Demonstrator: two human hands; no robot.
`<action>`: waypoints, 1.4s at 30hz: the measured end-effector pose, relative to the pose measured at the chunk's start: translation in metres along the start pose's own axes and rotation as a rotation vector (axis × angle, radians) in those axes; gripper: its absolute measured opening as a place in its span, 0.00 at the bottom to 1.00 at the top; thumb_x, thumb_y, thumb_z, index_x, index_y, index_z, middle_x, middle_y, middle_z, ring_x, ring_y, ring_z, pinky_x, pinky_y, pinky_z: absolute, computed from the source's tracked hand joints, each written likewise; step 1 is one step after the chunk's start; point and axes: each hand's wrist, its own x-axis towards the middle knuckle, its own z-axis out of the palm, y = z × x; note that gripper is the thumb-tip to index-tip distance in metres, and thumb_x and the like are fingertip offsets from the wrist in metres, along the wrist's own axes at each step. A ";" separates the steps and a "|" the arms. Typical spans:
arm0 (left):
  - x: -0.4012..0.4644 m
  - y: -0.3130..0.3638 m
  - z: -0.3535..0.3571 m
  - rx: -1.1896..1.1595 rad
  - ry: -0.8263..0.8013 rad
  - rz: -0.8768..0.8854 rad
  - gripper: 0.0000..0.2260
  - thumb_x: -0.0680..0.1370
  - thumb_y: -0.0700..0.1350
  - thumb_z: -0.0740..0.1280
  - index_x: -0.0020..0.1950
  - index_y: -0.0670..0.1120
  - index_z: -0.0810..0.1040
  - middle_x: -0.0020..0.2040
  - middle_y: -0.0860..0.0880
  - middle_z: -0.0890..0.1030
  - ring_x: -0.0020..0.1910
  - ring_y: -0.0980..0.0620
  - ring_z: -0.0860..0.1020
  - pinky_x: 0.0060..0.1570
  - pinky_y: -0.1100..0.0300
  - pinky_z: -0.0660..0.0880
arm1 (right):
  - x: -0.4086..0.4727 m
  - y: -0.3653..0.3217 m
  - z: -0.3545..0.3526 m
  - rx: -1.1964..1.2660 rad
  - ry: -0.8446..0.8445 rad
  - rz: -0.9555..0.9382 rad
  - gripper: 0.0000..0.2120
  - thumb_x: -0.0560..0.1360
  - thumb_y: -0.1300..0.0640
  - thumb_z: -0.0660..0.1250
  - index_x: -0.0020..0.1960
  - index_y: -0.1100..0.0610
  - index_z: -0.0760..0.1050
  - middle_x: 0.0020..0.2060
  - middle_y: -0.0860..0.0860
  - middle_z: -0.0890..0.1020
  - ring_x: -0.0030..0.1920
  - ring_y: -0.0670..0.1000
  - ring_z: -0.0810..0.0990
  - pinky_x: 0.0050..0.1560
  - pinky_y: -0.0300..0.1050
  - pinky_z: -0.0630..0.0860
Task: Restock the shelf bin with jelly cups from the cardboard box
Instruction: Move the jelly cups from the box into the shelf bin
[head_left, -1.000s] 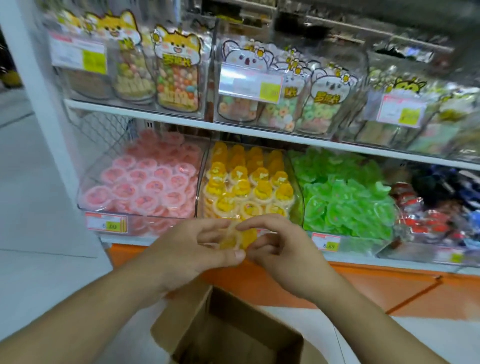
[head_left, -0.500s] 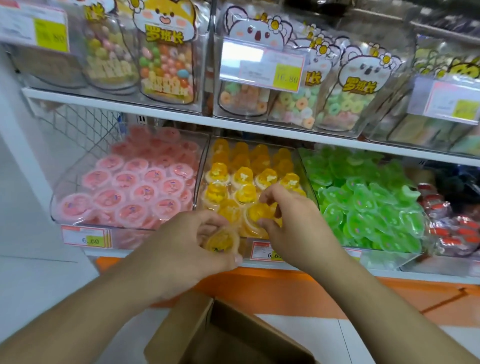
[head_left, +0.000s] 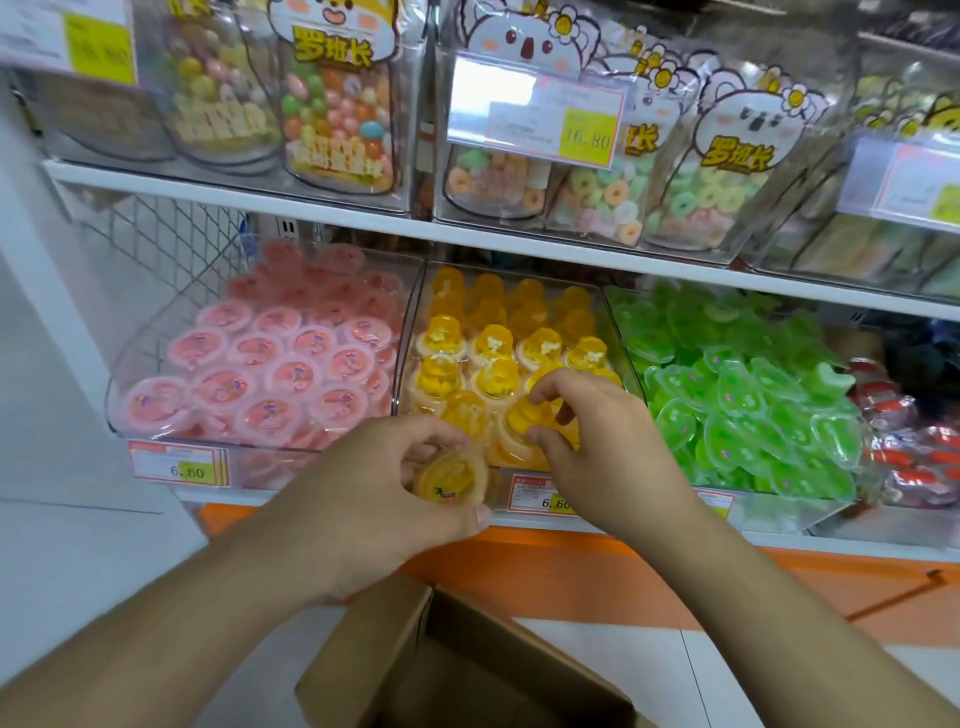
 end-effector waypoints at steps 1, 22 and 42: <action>-0.001 0.000 0.000 0.001 -0.001 0.006 0.26 0.66 0.58 0.83 0.62 0.65 0.80 0.55 0.69 0.81 0.56 0.68 0.80 0.61 0.60 0.79 | -0.001 0.000 0.000 0.003 -0.001 -0.001 0.12 0.76 0.55 0.75 0.57 0.48 0.75 0.49 0.42 0.77 0.51 0.46 0.73 0.48 0.40 0.65; -0.004 0.028 0.020 -0.370 0.081 -0.036 0.28 0.64 0.66 0.80 0.60 0.58 0.81 0.53 0.57 0.87 0.51 0.56 0.86 0.61 0.49 0.80 | -0.038 -0.023 -0.028 0.568 -0.078 0.002 0.19 0.71 0.60 0.81 0.57 0.50 0.77 0.51 0.45 0.82 0.57 0.53 0.81 0.50 0.50 0.79; 0.004 0.022 0.021 -0.080 0.260 0.097 0.06 0.77 0.46 0.74 0.52 0.56 0.82 0.50 0.64 0.83 0.50 0.65 0.82 0.47 0.69 0.72 | -0.019 0.027 -0.027 -0.206 0.077 0.062 0.21 0.75 0.53 0.76 0.67 0.53 0.81 0.53 0.52 0.84 0.58 0.57 0.75 0.61 0.53 0.75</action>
